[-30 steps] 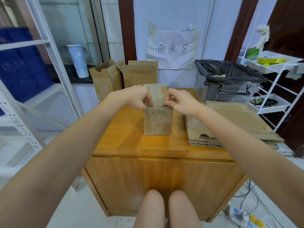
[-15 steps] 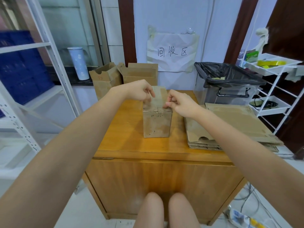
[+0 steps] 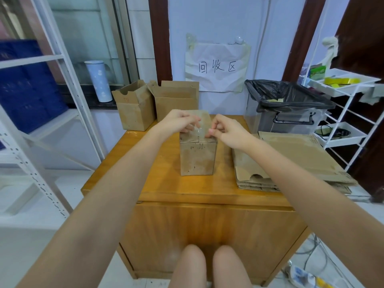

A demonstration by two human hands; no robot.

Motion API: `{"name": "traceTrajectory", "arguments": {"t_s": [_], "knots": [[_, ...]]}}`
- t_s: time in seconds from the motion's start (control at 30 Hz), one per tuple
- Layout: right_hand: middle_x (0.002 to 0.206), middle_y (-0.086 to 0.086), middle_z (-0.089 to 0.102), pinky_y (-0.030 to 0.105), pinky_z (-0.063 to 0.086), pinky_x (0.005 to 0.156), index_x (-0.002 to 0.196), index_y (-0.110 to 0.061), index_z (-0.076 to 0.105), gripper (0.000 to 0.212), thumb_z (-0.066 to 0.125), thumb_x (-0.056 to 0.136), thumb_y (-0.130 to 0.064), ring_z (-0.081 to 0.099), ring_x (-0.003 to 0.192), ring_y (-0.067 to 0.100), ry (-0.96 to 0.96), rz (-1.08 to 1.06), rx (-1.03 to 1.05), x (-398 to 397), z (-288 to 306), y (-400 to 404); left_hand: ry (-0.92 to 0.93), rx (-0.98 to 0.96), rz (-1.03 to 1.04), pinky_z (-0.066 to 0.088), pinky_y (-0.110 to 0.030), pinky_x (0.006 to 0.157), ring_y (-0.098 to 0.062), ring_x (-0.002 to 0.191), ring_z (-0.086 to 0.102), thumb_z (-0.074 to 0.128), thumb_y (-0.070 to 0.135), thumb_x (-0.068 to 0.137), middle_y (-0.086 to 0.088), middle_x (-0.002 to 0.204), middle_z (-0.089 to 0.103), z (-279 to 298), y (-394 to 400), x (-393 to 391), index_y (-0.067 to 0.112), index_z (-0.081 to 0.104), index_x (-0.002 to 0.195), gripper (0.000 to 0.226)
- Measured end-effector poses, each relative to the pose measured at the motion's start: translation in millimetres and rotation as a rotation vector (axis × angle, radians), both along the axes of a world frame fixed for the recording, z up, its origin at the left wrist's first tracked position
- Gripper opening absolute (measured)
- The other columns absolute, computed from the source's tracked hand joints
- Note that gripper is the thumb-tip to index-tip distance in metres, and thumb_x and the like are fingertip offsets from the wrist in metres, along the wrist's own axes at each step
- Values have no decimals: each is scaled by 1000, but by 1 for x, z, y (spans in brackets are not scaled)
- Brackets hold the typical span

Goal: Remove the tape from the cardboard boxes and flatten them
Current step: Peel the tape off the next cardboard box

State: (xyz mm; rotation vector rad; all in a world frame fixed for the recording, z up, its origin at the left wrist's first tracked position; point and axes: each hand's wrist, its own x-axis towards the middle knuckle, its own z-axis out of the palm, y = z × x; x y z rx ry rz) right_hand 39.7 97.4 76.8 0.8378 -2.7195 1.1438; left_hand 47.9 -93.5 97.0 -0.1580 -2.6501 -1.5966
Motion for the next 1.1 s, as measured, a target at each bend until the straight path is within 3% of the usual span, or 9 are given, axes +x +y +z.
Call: {"name": "traceTrajectory", "arguments": {"t_s": [0.1,0.23,0.37,0.5,0.67,0.77,0.87,1.0,1.1], "knots": [[90,2,74,31,48,94,97,-19,54,3,56,96,-20,65,94,4,-16,-4,-12,0,0,1,89,54,43,51,-19,79,-7,82,61,64,27,91,2,95,70,-14,0,0,11,71,104,22],[90,1,75,24,45,97,124,-8,57,33,59,94,-22,65,98,7,-13,24,9,-1,-1,2,197,99,132,46,-8,66,-2,71,57,69,20,88,6,77,65,-25,9,-1,3,71,100,20],[86,-5,74,18,48,87,123,-18,59,37,67,88,-24,67,87,4,-32,78,-36,0,2,3,278,100,202,48,-18,78,-9,82,60,72,20,86,10,79,63,-36,16,-4,13,70,93,10],[88,-5,74,27,49,93,121,-34,56,38,69,85,-38,67,92,7,-79,91,-96,-3,0,3,302,86,287,49,-30,81,-12,80,59,70,24,87,7,79,64,-43,18,-7,17,70,88,7],[94,-8,73,30,50,95,118,-42,58,34,60,92,-19,66,92,2,81,69,-43,0,-7,2,280,45,312,51,-33,81,-16,84,65,66,26,89,3,83,69,-45,21,-10,20,67,91,7],[99,-7,73,34,51,94,115,-42,60,36,58,93,-14,67,94,8,128,51,-31,1,-8,0,247,112,238,49,-20,81,-14,88,66,64,21,91,-5,93,71,-40,17,-8,11,70,98,14],[100,-9,72,34,51,93,114,-40,64,33,57,93,-15,66,92,10,167,22,12,1,-9,-2,222,106,122,45,-3,70,-1,80,62,64,20,92,-4,96,70,-34,8,-2,5,68,106,21],[93,-3,75,37,52,87,113,-41,67,33,54,93,-18,67,84,19,209,-10,69,-1,-11,-6,124,132,5,49,-8,66,-4,78,64,62,25,93,5,98,69,-25,-3,5,13,68,110,22],[95,-4,75,38,52,87,113,-41,68,33,54,93,-18,67,86,21,203,-28,63,-1,-12,-8,83,122,-46,50,-12,73,-5,86,65,59,24,94,8,101,68,-24,-8,9,23,68,110,18]]}}
